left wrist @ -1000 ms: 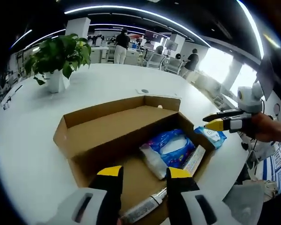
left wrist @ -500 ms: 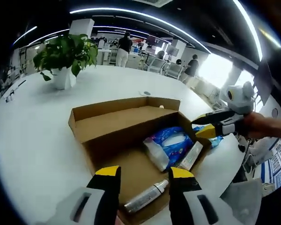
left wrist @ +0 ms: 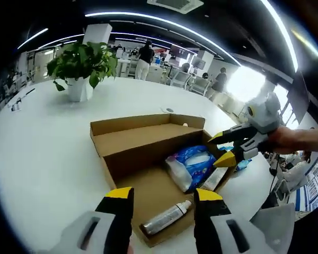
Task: Operate the shoe box by opening the lid, removing the specified soft item, and placing it in the target area until the item is outside and the box remains undamaged.
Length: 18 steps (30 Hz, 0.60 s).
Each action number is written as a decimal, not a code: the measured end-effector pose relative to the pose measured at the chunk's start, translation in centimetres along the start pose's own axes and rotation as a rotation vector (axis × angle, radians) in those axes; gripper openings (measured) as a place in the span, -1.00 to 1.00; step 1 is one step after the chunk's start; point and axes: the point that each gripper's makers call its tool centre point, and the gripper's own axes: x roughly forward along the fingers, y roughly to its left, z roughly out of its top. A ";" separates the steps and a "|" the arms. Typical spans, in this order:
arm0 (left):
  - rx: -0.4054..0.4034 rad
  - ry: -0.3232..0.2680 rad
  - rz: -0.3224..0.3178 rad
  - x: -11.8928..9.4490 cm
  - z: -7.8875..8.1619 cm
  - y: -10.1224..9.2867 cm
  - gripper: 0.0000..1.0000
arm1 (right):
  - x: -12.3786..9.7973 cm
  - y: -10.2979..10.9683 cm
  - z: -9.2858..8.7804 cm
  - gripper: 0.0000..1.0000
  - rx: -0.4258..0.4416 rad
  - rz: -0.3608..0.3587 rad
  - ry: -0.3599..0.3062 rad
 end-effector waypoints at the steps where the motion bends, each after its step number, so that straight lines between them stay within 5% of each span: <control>1: -0.003 -0.003 0.000 -0.2 0.0 0.0 -0.08 | 0.2 0.0 -0.1 0.03 -0.017 0.002 0.012; 7: -0.017 -0.010 0.012 -0.8 -0.3 0.4 -0.08 | 1.4 -0.1 -1.4 0.12 -0.161 0.015 0.129; 18: -0.038 -0.007 0.019 -1.3 -1.3 0.3 -0.08 | 4.0 -0.1 -1.5 0.23 -0.240 0.040 0.211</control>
